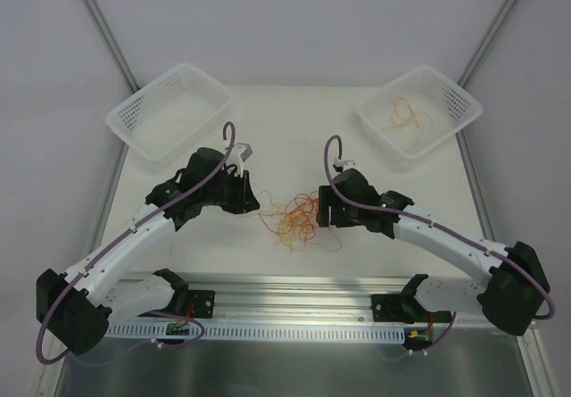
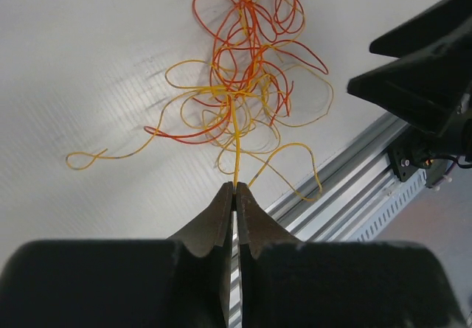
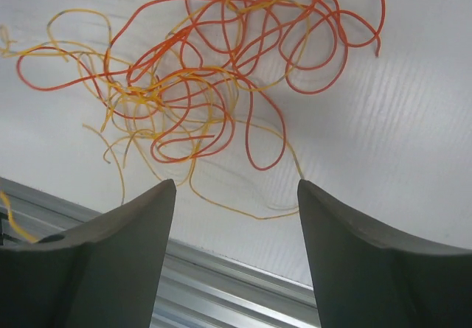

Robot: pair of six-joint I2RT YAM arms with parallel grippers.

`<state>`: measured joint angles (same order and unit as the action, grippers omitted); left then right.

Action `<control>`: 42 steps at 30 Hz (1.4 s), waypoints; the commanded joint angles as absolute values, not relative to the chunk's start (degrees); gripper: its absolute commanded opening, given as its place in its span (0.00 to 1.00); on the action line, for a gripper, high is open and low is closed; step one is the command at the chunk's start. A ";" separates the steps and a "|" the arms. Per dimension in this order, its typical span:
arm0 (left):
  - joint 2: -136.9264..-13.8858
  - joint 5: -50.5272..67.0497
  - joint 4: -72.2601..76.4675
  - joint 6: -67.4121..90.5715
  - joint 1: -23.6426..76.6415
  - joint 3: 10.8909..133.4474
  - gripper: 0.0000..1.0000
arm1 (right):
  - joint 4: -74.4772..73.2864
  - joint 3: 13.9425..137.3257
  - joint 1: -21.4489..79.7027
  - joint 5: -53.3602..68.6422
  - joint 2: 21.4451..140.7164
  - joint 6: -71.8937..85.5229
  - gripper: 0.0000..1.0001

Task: Untangle the cables

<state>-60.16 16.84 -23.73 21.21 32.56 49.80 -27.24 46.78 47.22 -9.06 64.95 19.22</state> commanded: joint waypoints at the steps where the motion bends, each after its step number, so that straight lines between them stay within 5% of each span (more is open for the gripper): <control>1: -58.45 19.25 -26.19 18.46 32.43 51.24 0.00 | -19.97 51.23 47.28 -9.93 71.44 24.95 0.71; 9: -56.52 20.04 -27.25 17.93 32.43 50.19 0.00 | -12.83 58.00 49.30 -11.77 86.12 32.42 0.75; 18: -54.06 13.90 -29.79 18.37 32.34 49.04 0.00 | -23.63 67.85 51.86 -18.54 99.48 37.00 0.77; 22: -53.00 6.61 -31.63 18.37 31.64 49.92 0.00 | -25.31 67.06 51.50 -18.81 102.74 37.18 0.63; 30: -53.00 -8.52 -37.70 20.74 21.46 54.31 0.00 | -29.17 58.72 47.38 -24.68 94.94 37.44 0.04; 35: -52.56 -7.65 -37.79 22.15 6.02 55.89 0.00 | -34.18 53.27 41.68 -30.84 82.31 35.25 0.01; 42: -55.02 -8.18 -37.97 24.34 -1.39 59.59 0.00 | -41.38 52.38 31.65 -34.28 65.16 29.71 0.01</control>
<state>-54.28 -6.63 -37.34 22.06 0.58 56.55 -35.07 52.01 34.33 -29.58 71.42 33.23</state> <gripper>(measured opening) 0.007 0.025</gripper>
